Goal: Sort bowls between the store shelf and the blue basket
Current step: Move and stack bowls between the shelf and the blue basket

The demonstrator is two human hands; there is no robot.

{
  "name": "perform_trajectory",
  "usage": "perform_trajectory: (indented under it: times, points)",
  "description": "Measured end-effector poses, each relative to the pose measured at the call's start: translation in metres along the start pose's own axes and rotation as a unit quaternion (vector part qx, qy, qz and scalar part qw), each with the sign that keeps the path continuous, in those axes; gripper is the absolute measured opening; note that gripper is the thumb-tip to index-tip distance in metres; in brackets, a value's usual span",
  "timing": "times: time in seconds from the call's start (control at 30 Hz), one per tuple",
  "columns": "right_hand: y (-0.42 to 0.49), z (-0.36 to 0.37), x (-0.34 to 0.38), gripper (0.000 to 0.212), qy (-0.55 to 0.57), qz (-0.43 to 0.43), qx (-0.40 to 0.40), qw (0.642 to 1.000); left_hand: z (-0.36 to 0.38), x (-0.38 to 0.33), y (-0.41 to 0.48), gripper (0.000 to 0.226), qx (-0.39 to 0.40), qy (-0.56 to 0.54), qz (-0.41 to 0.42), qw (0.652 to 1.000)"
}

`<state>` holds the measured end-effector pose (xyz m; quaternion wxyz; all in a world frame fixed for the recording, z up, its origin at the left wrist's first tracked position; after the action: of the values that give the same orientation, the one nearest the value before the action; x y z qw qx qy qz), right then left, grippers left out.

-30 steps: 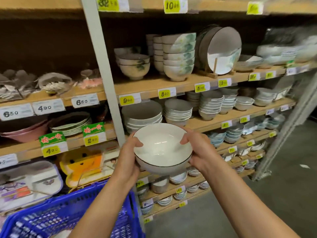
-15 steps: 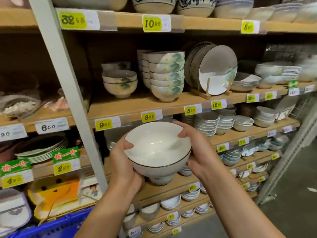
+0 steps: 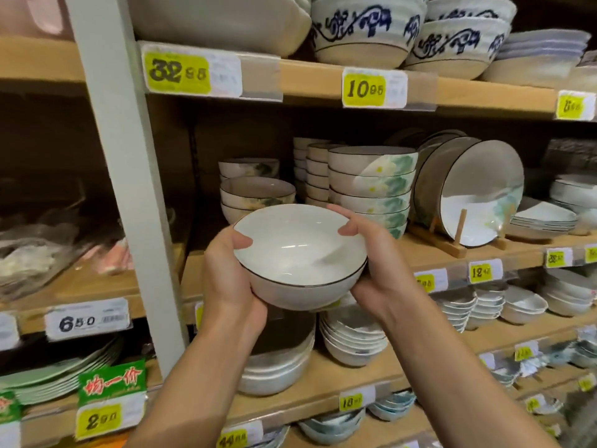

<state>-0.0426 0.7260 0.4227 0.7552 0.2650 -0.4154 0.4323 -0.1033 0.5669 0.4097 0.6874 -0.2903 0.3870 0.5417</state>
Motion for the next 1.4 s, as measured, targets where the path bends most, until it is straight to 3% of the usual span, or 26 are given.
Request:
perform_trajectory:
  times: [0.3,0.4,0.53,0.63,0.7,0.77,0.87,1.0,1.1,1.23,1.33,1.4]
  points:
    - [0.057,0.008,-0.019,0.051,0.041,0.048,-0.032,0.997,-0.002,0.008,0.051,0.045,-0.039,0.009,-0.023,0.999]
    - [0.067,0.008,-0.022,0.054,0.049,0.053,-0.040,0.997,-0.003,0.009,0.058,0.042,-0.036,0.018,-0.008,0.999]
    - [0.075,0.007,-0.032,0.040,0.069,0.063,-0.054,0.994,-0.010,0.009,0.053,0.034,-0.074,0.020,0.061,0.995]
    - [0.077,0.009,-0.035,0.035,0.070,0.055,-0.059,0.994,-0.008,0.019,0.032,0.061,-0.098,0.046,0.108,0.988]
    - [0.075,0.012,-0.033,0.036,0.063,0.034,-0.045,0.996,-0.002,0.024,0.024,0.073,-0.106,0.051,0.129,0.985]
    - [0.072,0.015,-0.033,0.040,0.043,0.012,-0.008,0.999,-0.002,0.019,0.026,0.066,-0.114,0.041,0.130,0.984]
    - [0.069,0.020,-0.030,0.044,-0.010,0.011,0.052,0.999,-0.008,0.007,0.037,0.066,-0.111,0.011,0.079,0.991]
    - [0.083,0.025,-0.032,0.044,-0.019,0.106,0.081,0.991,-0.014,-0.004,0.040,0.077,-0.076,0.009,0.042,0.996]
    - [0.087,0.027,-0.033,0.051,0.017,0.155,0.100,0.983,-0.006,-0.004,0.046,0.073,-0.028,0.014,0.001,1.000]
    - [0.084,0.028,-0.039,0.052,0.062,0.157,0.127,0.977,0.002,-0.001,0.058,0.062,0.034,0.011,-0.069,0.997]
    - [0.079,0.024,-0.046,0.050,0.091,0.130,0.081,0.984,0.000,0.001,0.063,0.058,0.012,0.021,-0.075,0.997]
    - [0.075,0.022,-0.046,0.042,0.099,0.095,0.064,0.988,-0.009,0.000,0.063,0.035,-0.051,-0.012,-0.013,0.999]
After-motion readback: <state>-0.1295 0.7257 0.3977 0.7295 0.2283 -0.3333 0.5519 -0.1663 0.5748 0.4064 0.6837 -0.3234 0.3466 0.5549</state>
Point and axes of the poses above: each hand's wrist, its own y-axis towards the middle knuckle, its own z-axis out of the palm, x = y × z, the point moved 9 cm from there along y, towards the middle knuckle, and after that the axes turned 5 degrees about y, right-handed, at the moved point
